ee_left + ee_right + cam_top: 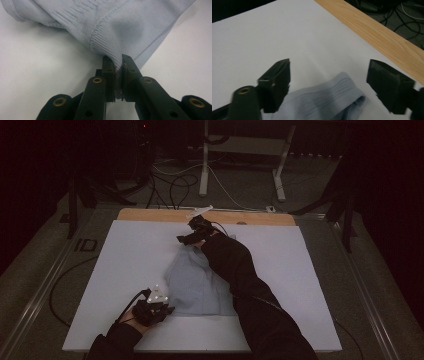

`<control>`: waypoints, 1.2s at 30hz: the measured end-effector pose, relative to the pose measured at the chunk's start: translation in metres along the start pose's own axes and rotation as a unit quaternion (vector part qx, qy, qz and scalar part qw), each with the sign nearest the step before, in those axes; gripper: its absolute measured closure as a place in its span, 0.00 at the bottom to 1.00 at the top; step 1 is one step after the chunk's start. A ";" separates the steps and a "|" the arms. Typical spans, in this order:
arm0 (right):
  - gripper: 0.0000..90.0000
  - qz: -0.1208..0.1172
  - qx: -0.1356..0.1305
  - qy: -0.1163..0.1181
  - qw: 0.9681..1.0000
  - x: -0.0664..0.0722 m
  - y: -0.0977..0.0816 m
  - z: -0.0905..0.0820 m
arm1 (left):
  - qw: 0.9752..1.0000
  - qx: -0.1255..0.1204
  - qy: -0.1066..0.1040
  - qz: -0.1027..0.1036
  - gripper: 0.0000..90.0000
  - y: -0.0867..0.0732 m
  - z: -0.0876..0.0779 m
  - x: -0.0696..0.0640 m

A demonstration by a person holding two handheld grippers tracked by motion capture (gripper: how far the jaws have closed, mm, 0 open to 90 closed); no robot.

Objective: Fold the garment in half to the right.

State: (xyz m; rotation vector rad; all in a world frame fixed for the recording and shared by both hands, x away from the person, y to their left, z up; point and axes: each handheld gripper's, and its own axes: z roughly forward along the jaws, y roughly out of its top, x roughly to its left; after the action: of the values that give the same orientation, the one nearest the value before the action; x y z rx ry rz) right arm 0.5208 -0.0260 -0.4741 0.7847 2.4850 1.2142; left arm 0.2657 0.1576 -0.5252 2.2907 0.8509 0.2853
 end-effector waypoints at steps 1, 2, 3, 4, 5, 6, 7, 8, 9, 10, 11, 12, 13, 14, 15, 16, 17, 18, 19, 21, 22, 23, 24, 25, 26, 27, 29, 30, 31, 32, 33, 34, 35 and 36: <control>0.30 0.005 0.004 -0.003 1.000 -0.001 0.001 0.002 | 1.000 -0.002 0.001 0.000 0.94 0.000 -0.001 0.000; 0.33 0.010 0.005 -0.002 1.000 -0.003 0.001 0.003 | 1.000 -0.004 0.000 -0.001 0.94 0.000 -0.001 0.000; 0.35 0.011 0.009 -0.004 1.000 -0.005 0.001 0.005 | 1.000 -0.007 -0.002 -0.001 0.94 0.001 -0.001 0.000; 0.37 0.014 0.016 -0.007 1.000 -0.005 0.002 0.007 | 1.000 -0.011 -0.004 -0.002 0.94 0.001 -0.002 0.000; 0.39 0.011 0.018 -0.007 1.000 -0.006 0.002 0.010 | 1.000 -0.011 -0.006 -0.001 0.94 0.001 -0.002 0.000; 0.41 0.013 0.025 -0.010 1.000 -0.006 0.002 0.012 | 1.000 -0.012 -0.005 0.000 0.95 0.001 -0.002 -0.001; 0.42 0.018 0.030 -0.013 0.999 -0.007 0.002 0.015 | 1.000 -0.015 -0.006 -0.001 0.95 0.001 -0.002 -0.001; 0.44 0.022 0.038 -0.014 0.999 -0.007 0.002 0.018 | 1.000 -0.015 -0.007 -0.001 0.95 0.001 -0.002 -0.001; 0.45 0.015 0.044 -0.018 0.999 -0.008 0.002 0.021 | 1.000 -0.015 -0.007 0.000 0.95 0.001 -0.003 -0.001; 0.45 0.018 0.052 -0.023 0.998 -0.008 0.002 0.024 | 1.000 -0.016 -0.008 0.000 0.95 0.002 -0.003 -0.001; 0.46 0.020 0.058 -0.025 0.998 -0.008 0.001 0.027 | 1.000 -0.018 -0.009 0.000 0.95 0.002 -0.003 -0.001; 0.46 0.023 0.061 -0.025 0.998 -0.008 0.000 0.029 | 1.000 -0.018 -0.010 0.001 0.95 0.002 -0.003 -0.001; 0.46 0.027 0.064 -0.029 0.997 -0.008 0.000 0.032 | 1.000 -0.018 -0.011 0.001 0.95 0.002 -0.003 -0.002; 0.46 0.024 0.067 -0.031 0.997 -0.009 -0.001 0.034 | 1.000 -0.017 -0.014 0.001 0.95 0.002 -0.003 -0.002; 0.46 0.026 0.070 -0.030 0.997 -0.009 -0.002 0.036 | 1.000 -0.017 -0.016 0.001 0.95 0.002 -0.003 -0.002; 0.46 0.022 0.075 -0.033 0.996 -0.010 -0.002 0.038 | 1.000 -0.017 -0.016 0.001 0.95 0.002 -0.003 -0.002; 0.46 0.024 0.079 -0.036 0.996 -0.010 -0.003 0.040 | 1.000 -0.016 -0.016 0.001 0.95 0.002 -0.003 -0.002; 0.46 0.027 0.080 -0.035 0.996 -0.010 -0.004 0.042 | 1.000 -0.016 -0.017 0.002 0.95 0.002 -0.004 -0.002; 0.46 0.028 0.080 -0.033 0.996 -0.010 -0.005 0.044 | 1.000 -0.016 -0.017 0.003 0.95 0.002 -0.004 -0.002; 0.46 0.014 0.085 -0.044 0.995 -0.011 -0.007 0.047 | 1.000 -0.017 -0.017 0.004 0.95 0.003 -0.005 -0.002; 0.46 0.019 0.088 -0.039 0.995 -0.011 -0.008 0.049 | 1.000 -0.018 -0.018 0.003 0.95 0.003 -0.005 -0.002; 0.47 0.017 0.095 -0.041 0.994 -0.010 -0.009 0.051 | 1.000 -0.018 -0.018 0.003 0.95 0.003 -0.004 -0.002; 0.48 0.008 0.102 -0.044 0.994 -0.010 -0.010 0.054 | 1.000 -0.017 -0.019 0.003 0.95 0.002 -0.004 -0.003; 0.48 0.004 0.108 -0.043 0.993 -0.008 -0.011 0.056 | 1.000 -0.016 -0.020 0.004 0.95 0.002 -0.004 -0.003; 0.50 0.002 0.113 -0.045 0.993 -0.007 -0.012 0.058 | 1.000 -0.017 -0.019 0.003 0.95 0.003 -0.003 -0.002; 0.52 -0.004 0.118 -0.047 0.992 -0.007 -0.012 0.059 | 1.000 -0.017 -0.019 0.003 0.95 0.003 -0.004 -0.002; 0.55 -0.014 0.124 -0.049 0.991 -0.006 -0.013 0.060 | 1.000 -0.017 -0.018 0.004 0.95 0.002 -0.004 -0.003; 0.59 -0.016 0.122 -0.048 0.991 -0.006 -0.013 0.060 | 1.000 -0.016 -0.019 0.004 0.95 0.002 -0.004 -0.003; 0.64 -0.023 0.125 -0.047 0.991 -0.006 -0.013 0.060 | 1.000 -0.017 -0.019 0.003 0.95 0.002 -0.003 -0.002; 0.68 -0.029 0.128 -0.043 0.990 -0.005 -0.012 0.060 | 1.000 -0.017 -0.019 0.003 0.95 0.002 -0.003 -0.002; 0.70 -0.036 0.131 -0.042 0.990 -0.004 -0.011 0.059 | 1.000 -0.017 -0.019 0.003 0.95 0.002 -0.003 -0.002; 0.73 -0.044 0.133 -0.045 0.989 -0.002 -0.011 0.060 | 1.000 -0.017 -0.019 0.003 0.95 0.002 -0.003 -0.003; 0.78 -0.047 0.136 -0.045 0.989 0.000 -0.010 0.060 | 1.000 -0.015 -0.018 0.005 0.95 0.002 -0.003 -0.003; 0.82 -0.057 0.142 -0.044 0.987 0.001 -0.009 0.060 | 1.000 -0.016 -0.018 0.005 0.95 0.002 -0.003 -0.003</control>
State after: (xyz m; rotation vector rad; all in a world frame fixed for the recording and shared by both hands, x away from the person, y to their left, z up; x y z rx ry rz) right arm 0.5444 0.0085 -0.5176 0.7319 2.6220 0.7789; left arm 0.2634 0.1561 -0.5213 2.2646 0.8119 0.2581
